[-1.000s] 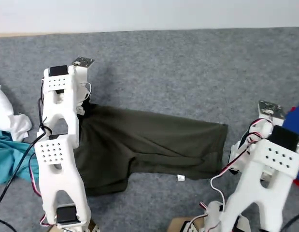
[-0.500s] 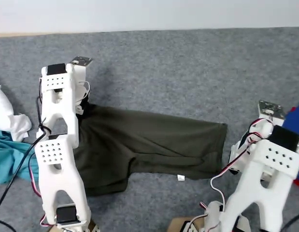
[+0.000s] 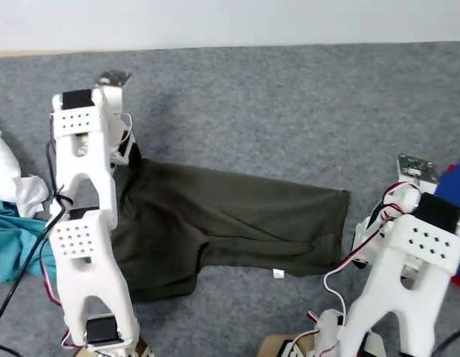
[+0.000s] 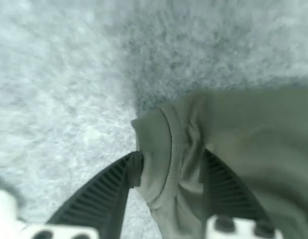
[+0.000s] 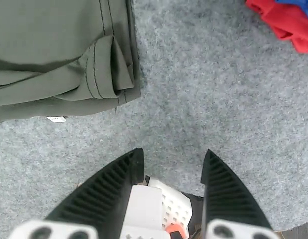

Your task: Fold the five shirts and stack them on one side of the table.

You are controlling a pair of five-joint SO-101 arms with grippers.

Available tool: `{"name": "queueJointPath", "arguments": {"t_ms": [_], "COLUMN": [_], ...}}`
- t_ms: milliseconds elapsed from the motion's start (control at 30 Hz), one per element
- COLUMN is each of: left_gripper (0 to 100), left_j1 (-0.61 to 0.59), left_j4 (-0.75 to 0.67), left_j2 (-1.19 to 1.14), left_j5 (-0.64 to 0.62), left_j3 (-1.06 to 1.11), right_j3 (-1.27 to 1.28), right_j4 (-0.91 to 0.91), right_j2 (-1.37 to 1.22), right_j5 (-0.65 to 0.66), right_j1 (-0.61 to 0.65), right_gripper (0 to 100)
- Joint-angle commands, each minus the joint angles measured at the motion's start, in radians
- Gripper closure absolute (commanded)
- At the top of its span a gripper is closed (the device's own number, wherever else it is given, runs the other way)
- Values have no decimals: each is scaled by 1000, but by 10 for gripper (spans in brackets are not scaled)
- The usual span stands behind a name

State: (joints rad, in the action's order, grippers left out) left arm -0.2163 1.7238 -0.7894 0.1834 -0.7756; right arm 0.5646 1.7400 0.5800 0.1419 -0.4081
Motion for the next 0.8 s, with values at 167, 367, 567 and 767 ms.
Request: {"name": "queueJointPath", "arguments": {"t_ms": [167,367,567,767], "left_gripper": [877,997,998,998], "left_j1": [-28,-49,-87,-97], "left_j4": [28,28,26,26], "left_j2": [341,554,766,898], "left_j5": [-150,-141,-140,-140], "left_j3": [-33,151,372,518], "right_j3": [-112,-166,-152,14], "right_j4": [16,16,-93,-297], "right_j2": [31,28,16,-85], "right_j5": [8,63,112,120], "right_j1": [7,62,148,226], "right_gripper": [795,947,984,990]}}
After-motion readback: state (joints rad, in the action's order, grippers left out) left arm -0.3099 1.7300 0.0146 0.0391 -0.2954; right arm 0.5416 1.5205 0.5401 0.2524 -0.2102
